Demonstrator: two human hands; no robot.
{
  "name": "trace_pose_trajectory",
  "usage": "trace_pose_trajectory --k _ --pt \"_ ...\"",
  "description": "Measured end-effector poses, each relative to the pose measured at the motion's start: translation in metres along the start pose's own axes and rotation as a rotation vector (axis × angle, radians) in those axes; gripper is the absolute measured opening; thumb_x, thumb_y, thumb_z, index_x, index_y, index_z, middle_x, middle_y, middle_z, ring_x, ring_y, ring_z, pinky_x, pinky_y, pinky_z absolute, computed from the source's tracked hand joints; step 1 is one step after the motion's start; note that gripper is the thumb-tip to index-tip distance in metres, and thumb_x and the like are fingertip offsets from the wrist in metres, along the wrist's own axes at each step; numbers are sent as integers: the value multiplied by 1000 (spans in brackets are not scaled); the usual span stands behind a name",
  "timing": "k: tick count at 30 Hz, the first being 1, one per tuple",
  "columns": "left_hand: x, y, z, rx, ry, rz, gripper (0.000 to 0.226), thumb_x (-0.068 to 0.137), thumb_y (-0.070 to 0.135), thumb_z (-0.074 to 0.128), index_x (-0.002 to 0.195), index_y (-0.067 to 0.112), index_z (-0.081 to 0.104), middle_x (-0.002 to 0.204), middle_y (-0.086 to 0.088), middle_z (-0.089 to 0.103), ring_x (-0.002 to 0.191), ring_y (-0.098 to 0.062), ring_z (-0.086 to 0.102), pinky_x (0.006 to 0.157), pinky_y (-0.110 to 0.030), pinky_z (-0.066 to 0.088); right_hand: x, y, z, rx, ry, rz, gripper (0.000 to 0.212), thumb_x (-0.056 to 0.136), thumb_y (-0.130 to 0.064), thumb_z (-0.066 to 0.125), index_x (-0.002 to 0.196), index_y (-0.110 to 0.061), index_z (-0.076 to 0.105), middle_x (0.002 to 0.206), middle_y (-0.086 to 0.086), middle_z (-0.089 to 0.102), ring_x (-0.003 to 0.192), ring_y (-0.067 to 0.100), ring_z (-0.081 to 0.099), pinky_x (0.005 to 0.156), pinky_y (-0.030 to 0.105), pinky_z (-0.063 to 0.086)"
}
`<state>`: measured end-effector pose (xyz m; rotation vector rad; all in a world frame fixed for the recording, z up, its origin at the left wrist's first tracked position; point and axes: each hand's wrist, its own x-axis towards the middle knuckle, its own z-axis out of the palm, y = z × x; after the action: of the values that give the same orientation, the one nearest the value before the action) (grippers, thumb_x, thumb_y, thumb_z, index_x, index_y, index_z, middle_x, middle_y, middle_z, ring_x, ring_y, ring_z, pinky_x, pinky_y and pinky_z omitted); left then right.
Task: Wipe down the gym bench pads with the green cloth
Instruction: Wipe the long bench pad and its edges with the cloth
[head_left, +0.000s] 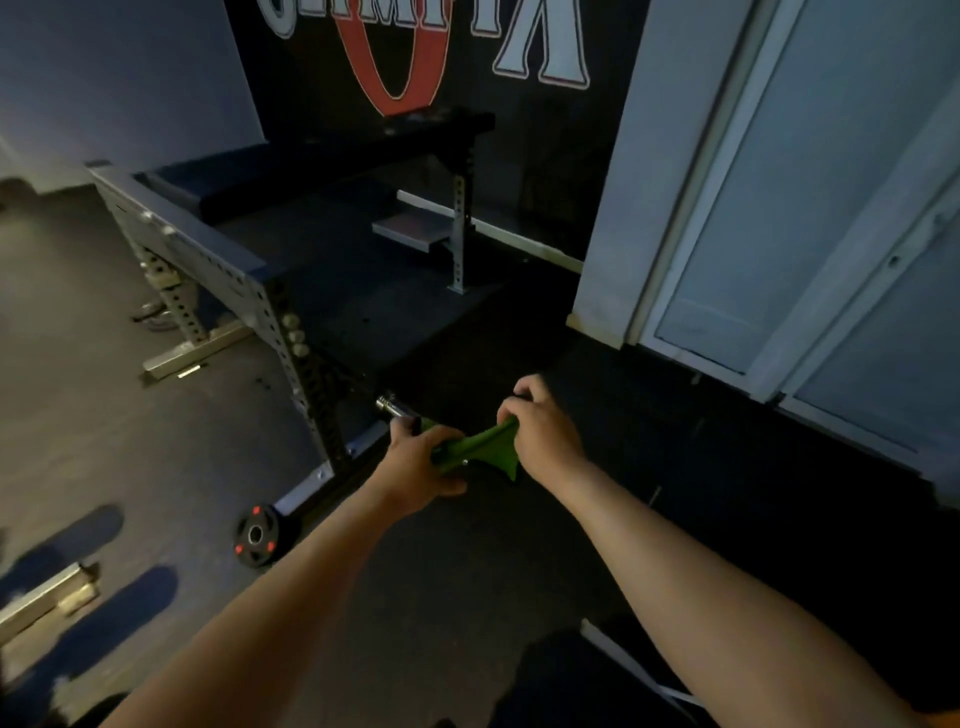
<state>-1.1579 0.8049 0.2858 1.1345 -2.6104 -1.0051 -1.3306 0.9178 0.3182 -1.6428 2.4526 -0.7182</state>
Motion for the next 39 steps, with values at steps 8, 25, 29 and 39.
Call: trace_pose_trajectory --k 8,25,29,39 --pt "169 -9 -48 70 247 92 25 97 25 64 120 18 72 157 -17 22 142 -35 33 114 -37 39 161 35 7 270 140 103 25 99 -11 52 116 -27 46 127 0 29 95 13 53 65 19 51" --pt "571 73 -86 24 308 -13 21 101 25 57 118 25 69 100 9 68 74 1 57 61 -12 39 559 241 -16 232 -276 105 48 89 -1 59 130 -26 60 134 4 45 122 24 48 98 38 50" --pt "658 74 -102 69 330 -96 21 102 26 54 119 25 67 102 6 70 75 -2 56 63 -18 42 653 269 -13 5 -109 -36 29 94 -8 52 116 -21 67 117 5 59 108 27 52 92 39 49" --pt "859 47 -143 32 279 -105 27 101 18 56 127 22 62 117 -3 67 104 -18 64 95 -38 54 870 322 6 -92 -236 -141 25 90 -11 56 109 -27 61 113 4 55 109 28 46 94 40 36"
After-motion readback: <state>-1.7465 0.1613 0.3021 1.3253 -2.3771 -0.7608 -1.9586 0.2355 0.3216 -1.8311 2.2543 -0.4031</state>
